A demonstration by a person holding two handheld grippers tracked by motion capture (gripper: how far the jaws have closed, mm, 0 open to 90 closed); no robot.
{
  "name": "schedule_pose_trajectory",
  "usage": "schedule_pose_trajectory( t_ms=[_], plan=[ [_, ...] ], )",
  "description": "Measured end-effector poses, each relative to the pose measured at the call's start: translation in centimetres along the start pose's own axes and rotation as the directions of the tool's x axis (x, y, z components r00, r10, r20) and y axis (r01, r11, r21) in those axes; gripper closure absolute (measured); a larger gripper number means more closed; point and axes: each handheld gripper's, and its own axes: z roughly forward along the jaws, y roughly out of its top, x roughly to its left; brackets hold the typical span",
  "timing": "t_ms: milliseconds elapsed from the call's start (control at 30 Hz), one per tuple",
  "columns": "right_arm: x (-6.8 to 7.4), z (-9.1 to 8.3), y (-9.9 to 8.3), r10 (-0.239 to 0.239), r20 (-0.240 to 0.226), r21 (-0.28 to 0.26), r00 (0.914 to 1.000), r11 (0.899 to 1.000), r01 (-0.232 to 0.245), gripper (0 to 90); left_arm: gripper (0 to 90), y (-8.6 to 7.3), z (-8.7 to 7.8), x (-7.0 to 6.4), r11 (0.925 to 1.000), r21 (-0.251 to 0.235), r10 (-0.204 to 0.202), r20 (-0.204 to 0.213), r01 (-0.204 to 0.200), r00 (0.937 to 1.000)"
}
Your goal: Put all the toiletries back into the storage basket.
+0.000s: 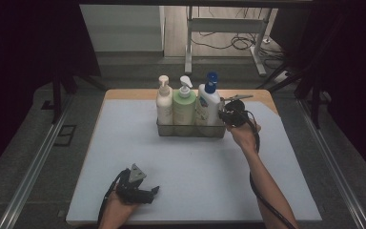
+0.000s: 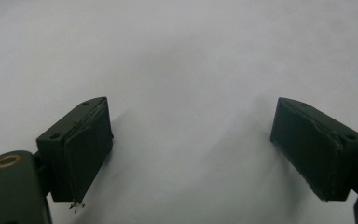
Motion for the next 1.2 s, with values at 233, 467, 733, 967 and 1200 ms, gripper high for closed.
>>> schedule_pose_trajectory(
  t_ms=[233, 467, 733, 967, 1200],
  plan=[
    [0.2, 1.0, 0.2, -0.008, 0.0, 0.012, 1.0, 1.0, 0.008, 88.5, 12.3, 0.0, 0.0, 0.0, 1.0, -0.001, -0.001, 0.0, 0.001, 1.0],
    [0.4, 1.5, 0.2, 0.005, -0.006, 0.023, 1.0, 1.0, -0.005, 89.2, 12.3, 0.0, 0.0, 0.0, 1.0, 0.002, 0.002, 0.0, -0.002, 1.0],
    [0.8, 1.5, 0.0, 0.0, -0.02, 0.031, 0.9998, 1.0, 0.001, 89.1, 12.3, 0.0, 0.0, 0.0, 1.0, 0.001, -0.001, 0.001, 0.001, 1.0],
    [0.9, 1.6, -0.2, -0.005, -0.03, 0.039, 0.9995, 0.999, 0.006, 89.2, 12.3, 0.0, 0.0, 0.0, 1.0, 0.0, -0.002, 0.001, 0.002, 1.0],
    [1.3, 1.7, -0.4, -0.021, -0.049, 0.044, 0.9986, 0.999, 0.023, 89.1, 12.3, 0.0, 0.0, 0.0, 1.0, 0.0, -0.001, 0.001, 0.001, 1.0]
  ],
)
